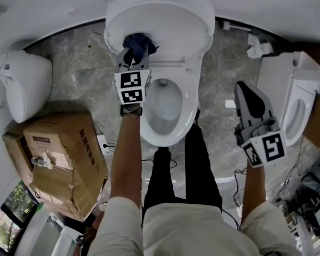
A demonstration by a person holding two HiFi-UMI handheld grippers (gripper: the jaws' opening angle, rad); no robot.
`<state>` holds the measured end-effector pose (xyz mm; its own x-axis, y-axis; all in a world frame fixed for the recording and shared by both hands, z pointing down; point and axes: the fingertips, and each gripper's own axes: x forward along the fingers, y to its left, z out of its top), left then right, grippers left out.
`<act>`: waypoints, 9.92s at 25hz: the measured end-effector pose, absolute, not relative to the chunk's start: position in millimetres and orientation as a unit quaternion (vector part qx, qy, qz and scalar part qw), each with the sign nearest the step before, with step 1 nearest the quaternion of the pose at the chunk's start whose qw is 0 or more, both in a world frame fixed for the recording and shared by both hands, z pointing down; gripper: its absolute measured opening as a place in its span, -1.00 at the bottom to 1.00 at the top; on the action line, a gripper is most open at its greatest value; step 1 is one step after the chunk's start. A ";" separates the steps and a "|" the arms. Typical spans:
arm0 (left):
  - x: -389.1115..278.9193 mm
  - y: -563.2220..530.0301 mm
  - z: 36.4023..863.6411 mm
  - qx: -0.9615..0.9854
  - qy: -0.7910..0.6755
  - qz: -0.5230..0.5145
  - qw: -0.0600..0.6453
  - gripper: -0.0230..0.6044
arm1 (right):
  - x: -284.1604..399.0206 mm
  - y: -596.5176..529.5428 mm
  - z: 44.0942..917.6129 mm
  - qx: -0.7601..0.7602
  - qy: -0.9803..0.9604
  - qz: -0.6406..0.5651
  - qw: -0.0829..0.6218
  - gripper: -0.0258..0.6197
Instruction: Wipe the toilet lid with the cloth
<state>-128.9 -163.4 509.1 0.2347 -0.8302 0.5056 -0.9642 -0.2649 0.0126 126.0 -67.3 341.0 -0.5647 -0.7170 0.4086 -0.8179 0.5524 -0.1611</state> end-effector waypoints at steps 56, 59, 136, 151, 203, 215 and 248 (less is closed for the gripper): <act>-205.0 -121.9 599.5 0.716 -0.569 0.344 0.212 -0.65 | 83.9 -138.4 359.8 0.375 -0.906 0.054 0.190 -0.82; -195.9 -111.8 539.2 0.747 -0.567 0.285 0.199 -0.65 | 63.3 -150.5 335.1 0.349 -0.914 0.011 0.205 -0.80; -139.3 117.2 425.0 0.805 -0.520 0.207 0.197 -0.65 | 12.7 271.4 613.2 0.006 -0.854 0.247 0.457 -0.66; -152.0 103.6 479.7 0.792 -0.517 0.227 0.232 -0.65 | 7.1 298.1 687.1 0.031 -0.822 0.268 0.502 -0.43; 53.1 -26.5 649.3 0.829 -0.400 0.267 0.285 -0.64 | 131.1 89.9 502.8 0.379 -0.864 0.287 0.165 -0.39; 93.0 70.8 663.9 0.879 -0.310 0.303 0.199 -0.64 | 143.5 136.9 485.4 0.445 -0.845 0.256 0.147 -0.46; -129.7 169.5 668.4 0.749 -0.540 0.282 0.258 -0.64 | 109.0 205.3 454.3 0.398 -0.880 0.224 0.129 -0.46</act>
